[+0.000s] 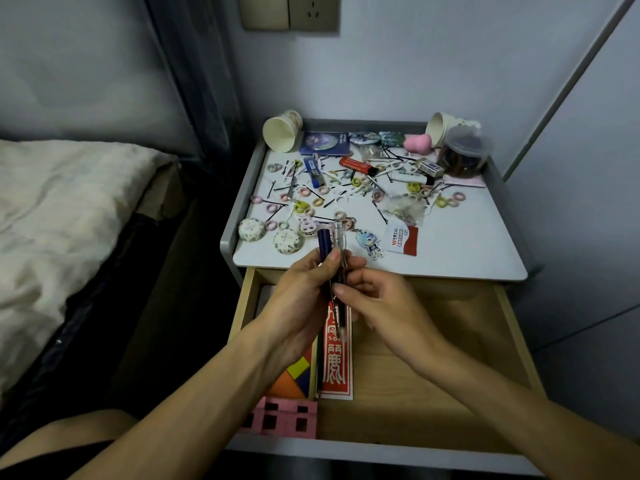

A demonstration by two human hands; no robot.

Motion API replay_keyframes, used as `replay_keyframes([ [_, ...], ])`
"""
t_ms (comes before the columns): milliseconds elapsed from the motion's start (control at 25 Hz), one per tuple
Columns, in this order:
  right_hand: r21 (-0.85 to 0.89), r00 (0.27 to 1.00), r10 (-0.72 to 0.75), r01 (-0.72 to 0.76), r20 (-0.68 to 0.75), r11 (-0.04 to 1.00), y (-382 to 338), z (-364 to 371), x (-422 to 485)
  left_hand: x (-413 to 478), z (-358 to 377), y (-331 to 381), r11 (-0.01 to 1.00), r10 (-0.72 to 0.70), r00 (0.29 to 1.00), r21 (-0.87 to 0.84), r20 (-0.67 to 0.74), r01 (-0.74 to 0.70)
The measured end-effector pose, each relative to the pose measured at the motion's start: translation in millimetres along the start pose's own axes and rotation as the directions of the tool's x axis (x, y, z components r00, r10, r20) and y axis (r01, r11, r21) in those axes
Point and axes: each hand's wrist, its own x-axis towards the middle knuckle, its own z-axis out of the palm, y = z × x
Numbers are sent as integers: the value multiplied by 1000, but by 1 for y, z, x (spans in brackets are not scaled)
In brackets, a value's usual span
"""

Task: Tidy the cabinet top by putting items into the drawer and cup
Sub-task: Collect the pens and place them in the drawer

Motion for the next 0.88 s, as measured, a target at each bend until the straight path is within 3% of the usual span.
replay_keyframes([
  [80, 88, 998, 35, -39, 46, 995, 1, -2, 1, -1, -3, 1, 999, -25, 1000, 25, 2, 25],
  [160, 115, 995, 51, -61, 90, 991, 5, -2, 0, -5, -6, 1, 985, -4, 999, 170, -38, 10],
  [240, 108, 989, 68, -83, 130, 991, 8, -4, -1, -10, -10, 4, 907, 109, 983, 419, -145, -39],
  [320, 25, 970, 159, -166, 184, 986, 18, -8, -5, -9, -19, 11, 865, 220, 930, 499, -294, -47],
  [440, -195, 882, 397, -355, 255, 914, 46, -3, -4, -6, -38, 26, 934, 226, 872, 349, -433, -69],
  [520, -295, 848, 487, -420, 210, 858, 69, 9, 8, -5, -44, 31, 963, 184, 864, 261, -469, -64],
  [680, -376, 858, 508, -448, 74, 811, 96, 31, 40, -4, -44, 33, 986, 106, 870, 163, -481, -30],
  [880, -494, 890, 456, -388, 21, 778, 108, 42, 55, -5, -45, 37, 988, 99, 898, 150, -429, -37],
])
